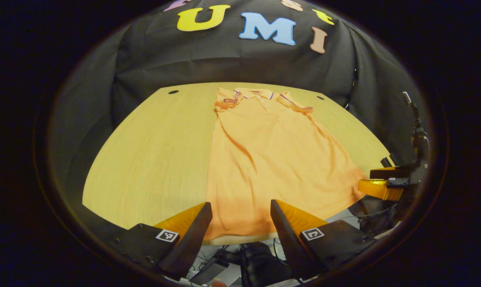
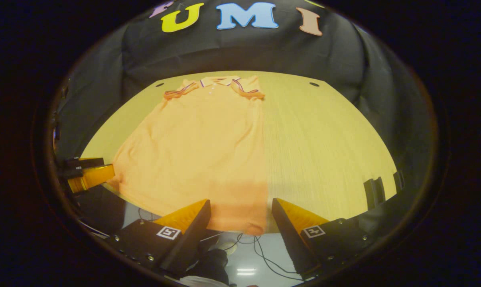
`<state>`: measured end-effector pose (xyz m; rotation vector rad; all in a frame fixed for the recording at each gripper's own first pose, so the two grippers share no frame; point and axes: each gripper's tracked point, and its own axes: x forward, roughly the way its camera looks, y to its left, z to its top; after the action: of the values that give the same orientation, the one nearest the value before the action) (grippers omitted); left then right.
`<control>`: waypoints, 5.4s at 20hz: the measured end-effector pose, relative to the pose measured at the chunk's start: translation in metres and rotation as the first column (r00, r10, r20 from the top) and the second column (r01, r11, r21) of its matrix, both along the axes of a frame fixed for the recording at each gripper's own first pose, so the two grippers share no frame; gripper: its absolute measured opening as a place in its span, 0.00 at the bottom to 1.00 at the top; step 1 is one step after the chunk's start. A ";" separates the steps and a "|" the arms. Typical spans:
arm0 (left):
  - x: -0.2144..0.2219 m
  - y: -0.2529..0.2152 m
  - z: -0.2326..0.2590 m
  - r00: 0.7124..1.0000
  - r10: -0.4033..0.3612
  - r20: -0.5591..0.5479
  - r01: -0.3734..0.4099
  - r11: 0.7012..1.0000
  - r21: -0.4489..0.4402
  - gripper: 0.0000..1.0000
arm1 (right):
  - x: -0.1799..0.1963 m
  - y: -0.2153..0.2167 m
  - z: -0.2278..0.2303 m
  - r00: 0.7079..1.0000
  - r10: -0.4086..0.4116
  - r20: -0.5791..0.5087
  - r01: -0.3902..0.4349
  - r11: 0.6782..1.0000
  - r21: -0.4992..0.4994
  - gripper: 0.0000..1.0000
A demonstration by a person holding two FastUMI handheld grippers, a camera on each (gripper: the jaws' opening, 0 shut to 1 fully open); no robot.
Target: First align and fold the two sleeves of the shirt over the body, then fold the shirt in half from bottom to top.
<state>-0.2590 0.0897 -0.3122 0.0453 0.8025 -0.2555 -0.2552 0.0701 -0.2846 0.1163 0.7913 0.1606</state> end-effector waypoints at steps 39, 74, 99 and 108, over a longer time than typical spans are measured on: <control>0.082 -0.033 0.090 0.971 0.130 0.199 -0.125 0.991 -0.035 0.06 | 0.090 -0.009 0.122 0.963 0.017 0.270 -0.057 0.988 0.142 0.04; 0.501 -0.080 0.090 0.944 -0.016 0.331 0.015 1.000 0.004 0.06 | 0.462 -0.015 0.157 0.949 -0.128 0.287 0.133 0.991 0.001 0.03; 0.526 -0.078 0.045 0.956 -0.011 0.294 -0.003 0.999 0.045 0.28 | 0.483 -0.006 0.115 0.977 -0.062 0.202 0.087 0.989 -0.119 0.34; 0.487 -0.073 0.094 0.934 0.052 0.353 -0.051 0.999 -0.011 0.85 | 0.443 0.004 0.170 0.949 0.028 0.315 0.019 0.989 -0.145 0.81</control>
<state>0.2283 0.0168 -0.2183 0.0667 0.4436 -0.1909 0.1880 0.0740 -0.1141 -0.0507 0.4806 0.1207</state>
